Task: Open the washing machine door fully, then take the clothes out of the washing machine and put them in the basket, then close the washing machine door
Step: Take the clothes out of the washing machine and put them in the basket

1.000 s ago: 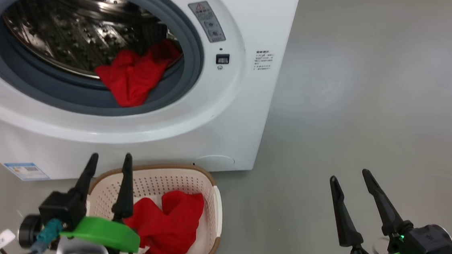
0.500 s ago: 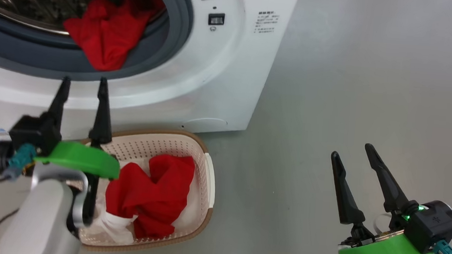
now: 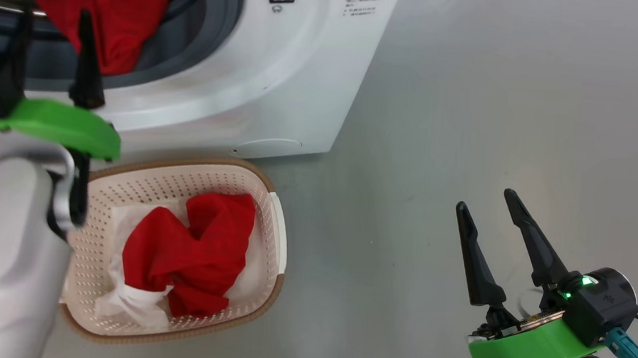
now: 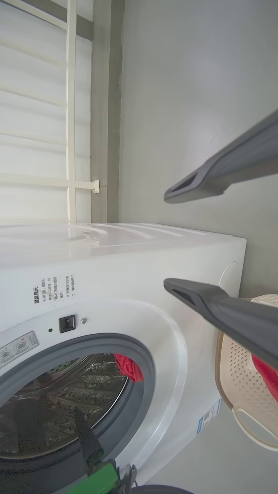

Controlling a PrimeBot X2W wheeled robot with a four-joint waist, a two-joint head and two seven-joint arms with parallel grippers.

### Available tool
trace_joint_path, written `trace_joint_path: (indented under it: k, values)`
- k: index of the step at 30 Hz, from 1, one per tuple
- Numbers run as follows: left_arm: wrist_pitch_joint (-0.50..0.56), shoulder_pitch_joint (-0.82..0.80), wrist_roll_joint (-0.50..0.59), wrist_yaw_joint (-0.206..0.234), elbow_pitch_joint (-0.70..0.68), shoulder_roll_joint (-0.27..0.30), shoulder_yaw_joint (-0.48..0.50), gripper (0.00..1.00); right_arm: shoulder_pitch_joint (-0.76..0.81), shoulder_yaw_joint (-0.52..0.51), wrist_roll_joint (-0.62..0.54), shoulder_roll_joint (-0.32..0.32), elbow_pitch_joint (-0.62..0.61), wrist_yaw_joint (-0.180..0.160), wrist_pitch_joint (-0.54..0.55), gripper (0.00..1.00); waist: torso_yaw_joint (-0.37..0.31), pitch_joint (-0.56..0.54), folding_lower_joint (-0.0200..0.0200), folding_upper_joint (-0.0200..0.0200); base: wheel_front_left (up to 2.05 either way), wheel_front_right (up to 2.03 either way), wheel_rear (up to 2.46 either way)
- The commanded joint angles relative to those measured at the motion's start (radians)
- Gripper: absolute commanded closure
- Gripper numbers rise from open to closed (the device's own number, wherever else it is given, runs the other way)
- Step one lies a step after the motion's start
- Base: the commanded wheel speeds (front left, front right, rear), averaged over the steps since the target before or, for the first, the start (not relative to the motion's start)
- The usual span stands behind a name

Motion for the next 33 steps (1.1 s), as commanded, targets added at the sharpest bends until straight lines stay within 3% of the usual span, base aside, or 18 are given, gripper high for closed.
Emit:
trace_joint_path:
  k: [1, 14, 29, 33]
  values:
    - [-0.008, -0.039, 0.012, -0.008, -0.006, 0.049, 0.033, 0.00, -0.020, 0.026, 0.005, -0.003, -0.025, 0.006, -0.006, 0.00, -0.010, 0.018, 0.0000, -0.0001, 0.00, 0.00, 0.00]
    - [0.025, -0.299, -0.005, -0.061, 0.249, 0.074, 0.028, 0.00, -0.060, 0.051, 0.006, -0.003, -0.021, 0.006, -0.006, 0.00, -0.034, 0.106, 0.0000, -0.0001, 0.00, 0.00, 0.00]
    - [0.221, -0.498, -0.038, -0.103, 0.490, 0.067, 0.002, 0.00, -0.089, 0.074, 0.001, -0.003, -0.003, 0.006, -0.006, 0.00, -0.068, 0.159, 0.0000, -0.0001, 0.00, 0.00, 0.00]
    - [0.278, -0.523, -0.030, -0.096, 0.542, 0.065, -0.017, 0.00, -0.094, 0.078, 0.004, -0.003, -0.003, 0.006, -0.006, 0.00, -0.076, 0.169, 0.0000, -0.0001, 0.00, 0.00, 0.00]
